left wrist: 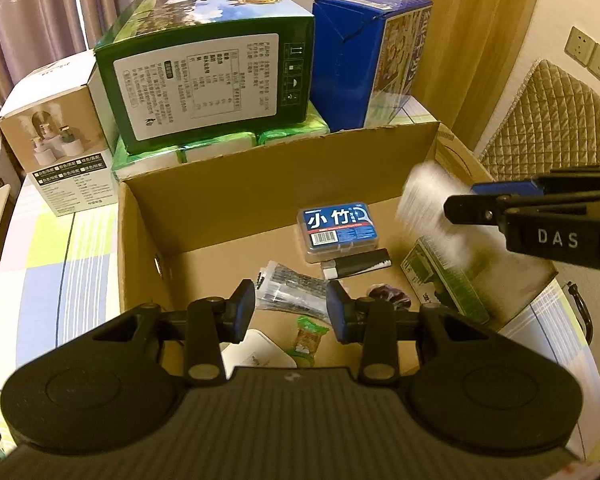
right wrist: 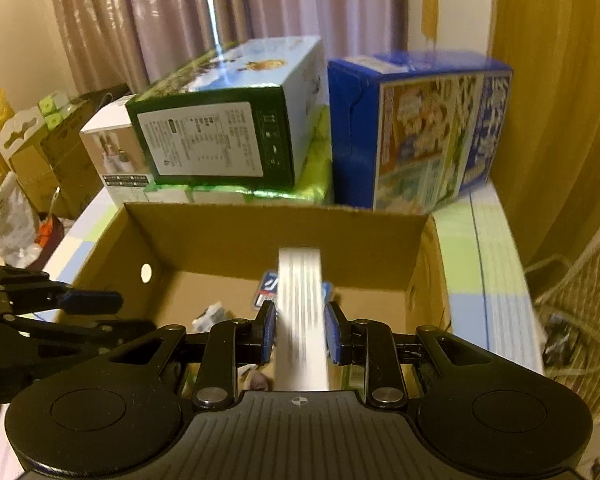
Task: Organize objects
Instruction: 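Lower the cream box and candy into the cardboard box and open both grippers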
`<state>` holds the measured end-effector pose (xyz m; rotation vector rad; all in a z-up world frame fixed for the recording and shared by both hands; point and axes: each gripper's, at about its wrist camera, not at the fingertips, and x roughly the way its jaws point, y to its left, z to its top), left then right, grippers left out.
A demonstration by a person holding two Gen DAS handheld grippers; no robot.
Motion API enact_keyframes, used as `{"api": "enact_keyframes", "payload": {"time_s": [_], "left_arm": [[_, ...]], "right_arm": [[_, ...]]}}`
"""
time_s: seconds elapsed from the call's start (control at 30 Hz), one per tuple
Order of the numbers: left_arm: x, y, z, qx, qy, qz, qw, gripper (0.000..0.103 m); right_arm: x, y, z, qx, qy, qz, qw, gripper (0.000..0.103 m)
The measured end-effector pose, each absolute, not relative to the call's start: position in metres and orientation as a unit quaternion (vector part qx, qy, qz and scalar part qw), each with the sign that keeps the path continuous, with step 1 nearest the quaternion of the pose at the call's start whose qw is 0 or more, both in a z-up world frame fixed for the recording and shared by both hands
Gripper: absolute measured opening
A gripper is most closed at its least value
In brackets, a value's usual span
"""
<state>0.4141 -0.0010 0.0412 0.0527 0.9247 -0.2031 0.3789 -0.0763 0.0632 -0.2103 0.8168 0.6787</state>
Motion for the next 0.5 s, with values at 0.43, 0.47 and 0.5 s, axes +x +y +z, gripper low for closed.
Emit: {"api": "enact_keyframes", "payload": {"time_s": [0.43,0.47,0.5], "left_arm": [[0.393,0.016,0.040,0.014,0.444,-0.090,0.892,0.033],[0.391,0.016,0.041,0.014,0.442,-0.089,0.892,0.033],[0.388,0.017,0.043,0.014,0.441,-0.089,0.893,0.033]], "right_arm": [[0.360,-0.084,0.061,-0.121,0.382,0.317,0.860,0.074],[0.357,-0.085,0.063,-0.122,0.381,0.318,0.860,0.074],[0.354,-0.086,0.064,-0.123,0.380,0.319,0.860,0.074]]}}
